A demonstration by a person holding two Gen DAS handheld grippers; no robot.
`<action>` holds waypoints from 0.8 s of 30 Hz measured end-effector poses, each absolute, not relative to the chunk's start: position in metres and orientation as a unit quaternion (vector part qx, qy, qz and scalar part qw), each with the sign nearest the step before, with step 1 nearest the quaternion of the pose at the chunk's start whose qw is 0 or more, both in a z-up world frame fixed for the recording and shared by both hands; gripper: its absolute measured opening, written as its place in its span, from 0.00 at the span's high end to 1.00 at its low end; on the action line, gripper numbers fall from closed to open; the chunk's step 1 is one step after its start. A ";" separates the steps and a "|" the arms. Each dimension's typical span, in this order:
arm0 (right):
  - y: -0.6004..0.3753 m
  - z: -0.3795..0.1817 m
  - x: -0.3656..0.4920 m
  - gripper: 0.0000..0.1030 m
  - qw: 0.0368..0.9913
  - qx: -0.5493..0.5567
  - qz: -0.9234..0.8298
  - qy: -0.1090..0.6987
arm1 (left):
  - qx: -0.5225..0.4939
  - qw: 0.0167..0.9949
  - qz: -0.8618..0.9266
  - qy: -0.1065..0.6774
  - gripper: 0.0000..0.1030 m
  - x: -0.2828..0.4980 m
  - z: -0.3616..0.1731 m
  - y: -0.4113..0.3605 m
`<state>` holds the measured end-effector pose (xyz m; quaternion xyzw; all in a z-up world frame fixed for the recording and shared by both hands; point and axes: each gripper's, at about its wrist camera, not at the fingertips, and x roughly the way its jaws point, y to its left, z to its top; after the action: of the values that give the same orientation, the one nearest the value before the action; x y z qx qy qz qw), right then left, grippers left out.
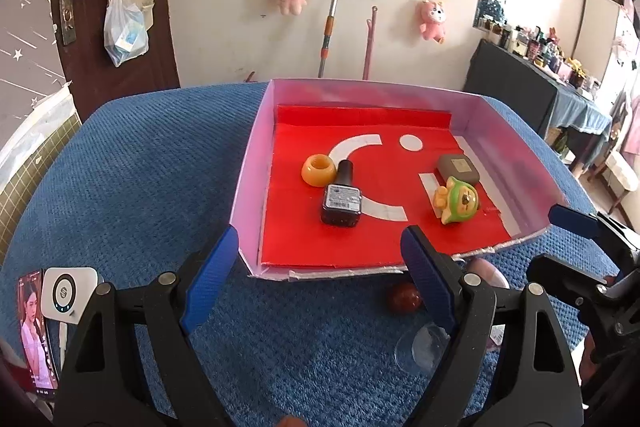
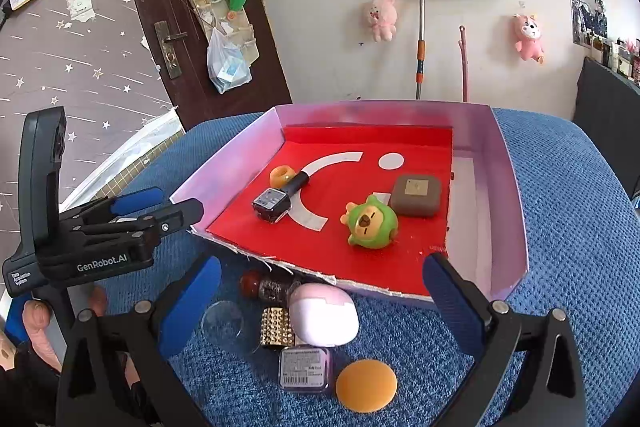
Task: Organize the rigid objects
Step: 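Withdraw both open tools from the pink box back over the table items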
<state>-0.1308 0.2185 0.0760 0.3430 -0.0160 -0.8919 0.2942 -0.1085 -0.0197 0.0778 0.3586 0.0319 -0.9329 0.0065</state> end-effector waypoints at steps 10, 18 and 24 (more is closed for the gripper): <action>0.222 0.074 -0.119 0.00 0.297 0.338 -0.893 -0.012 | 0.352 -0.011 -0.936 0.018 0.05 -0.092 0.076 -0.008; 0.230 0.070 -0.109 0.00 0.296 0.339 -0.893 -0.020 | 0.361 -0.013 -0.932 0.014 0.05 -0.083 0.069 -0.003; 0.233 0.066 -0.099 0.00 0.296 0.339 -0.893 -0.018 | 0.370 -0.017 -0.929 0.019 0.05 -0.074 0.060 0.000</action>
<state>-0.0993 0.2330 0.0663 0.3389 -0.0180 -0.8930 0.2956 -0.0742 0.0001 0.0605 0.3695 0.0188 -0.9289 -0.0170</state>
